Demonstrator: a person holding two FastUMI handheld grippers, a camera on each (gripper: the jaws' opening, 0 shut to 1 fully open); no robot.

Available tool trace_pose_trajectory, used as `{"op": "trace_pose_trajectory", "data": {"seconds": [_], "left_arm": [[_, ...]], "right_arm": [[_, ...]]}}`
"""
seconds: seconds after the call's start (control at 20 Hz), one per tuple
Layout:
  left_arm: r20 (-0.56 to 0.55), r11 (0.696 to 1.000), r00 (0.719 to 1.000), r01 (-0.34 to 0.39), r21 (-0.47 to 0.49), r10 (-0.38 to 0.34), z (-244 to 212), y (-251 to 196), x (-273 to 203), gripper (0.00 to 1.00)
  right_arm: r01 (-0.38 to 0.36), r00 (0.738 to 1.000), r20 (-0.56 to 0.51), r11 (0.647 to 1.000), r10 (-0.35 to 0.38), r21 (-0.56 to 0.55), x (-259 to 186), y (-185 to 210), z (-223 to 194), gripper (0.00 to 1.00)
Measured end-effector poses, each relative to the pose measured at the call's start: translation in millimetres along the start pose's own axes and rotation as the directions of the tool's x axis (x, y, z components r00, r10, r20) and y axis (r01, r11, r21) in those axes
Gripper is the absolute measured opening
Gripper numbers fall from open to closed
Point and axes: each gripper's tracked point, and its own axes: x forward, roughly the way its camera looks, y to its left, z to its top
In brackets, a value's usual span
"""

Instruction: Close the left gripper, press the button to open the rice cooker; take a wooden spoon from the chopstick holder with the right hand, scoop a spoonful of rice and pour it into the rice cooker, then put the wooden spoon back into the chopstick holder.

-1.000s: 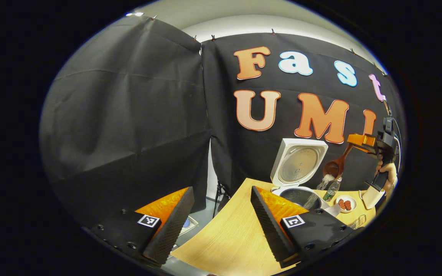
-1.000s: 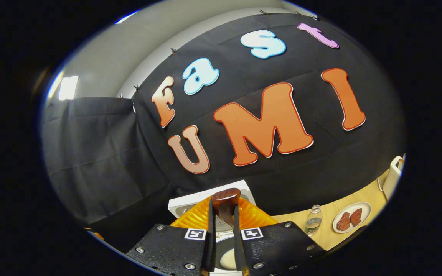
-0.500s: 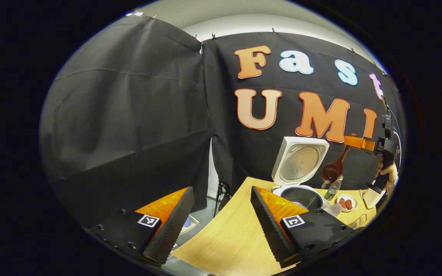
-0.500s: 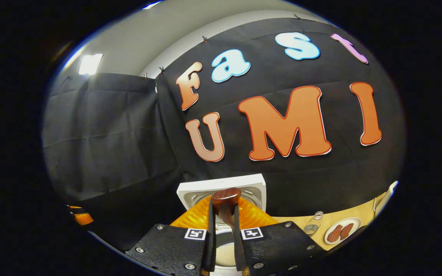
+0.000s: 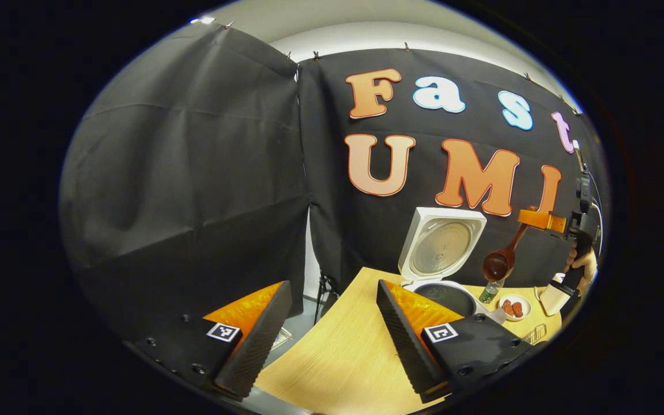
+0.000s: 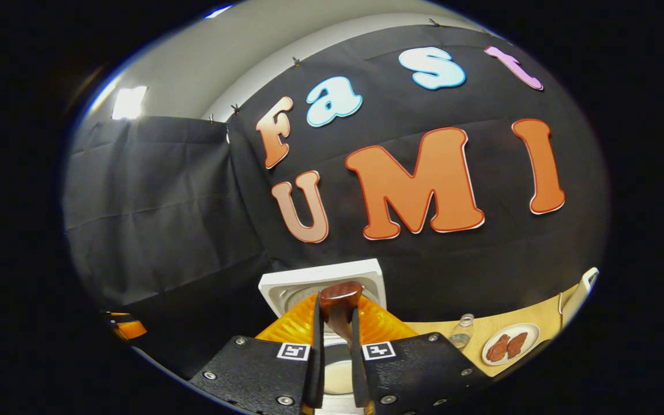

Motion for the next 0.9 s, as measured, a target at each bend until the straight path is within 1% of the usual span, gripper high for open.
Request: {"op": "trace_pose_trajectory", "data": {"seconds": [0.25,0.35,0.45,0.55,0.65,0.8,0.9], "left_arm": [[0.022,0.998,0.998,0.061,0.022,-0.062,16,-30,12,1.0],[0.031,0.996,0.997,0.075,0.044,-0.076,21,-43,17,1.0],[0.036,0.994,0.994,0.103,0.048,-0.105,23,-61,21,1.0],[0.035,0.99,0.99,0.137,0.039,-0.138,24,-81,26,1.0],[0.031,0.986,0.986,0.163,0.039,-0.164,23,-98,29,1.0],[0.029,0.98,0.981,0.193,0.05,-0.194,22,-120,33,1.0],[0.024,0.975,0.975,0.219,0.047,-0.22,21,-137,33,1.0]], "right_arm": [[0.1,0.995,0.027,0.995,-0.1,0.013,-44,-58,10,0.19],[0.152,0.988,0.037,0.988,-0.152,0.011,-65,-86,13,0.19],[0.206,0.977,0.04,0.978,-0.207,0.028,-89,-116,13,0.19],[0.263,0.963,0.043,0.963,-0.266,0.052,-113,-146,11,0.19],[0.327,0.943,0.038,0.943,-0.33,0.061,-139,-175,3,0.19],[0.404,0.913,0.013,0.909,-0.407,0.1,-179,-212,-16,0.19],[0.441,0.896,-0.011,0.886,-0.444,0.141,-200,-232,-34,0.19]]}}
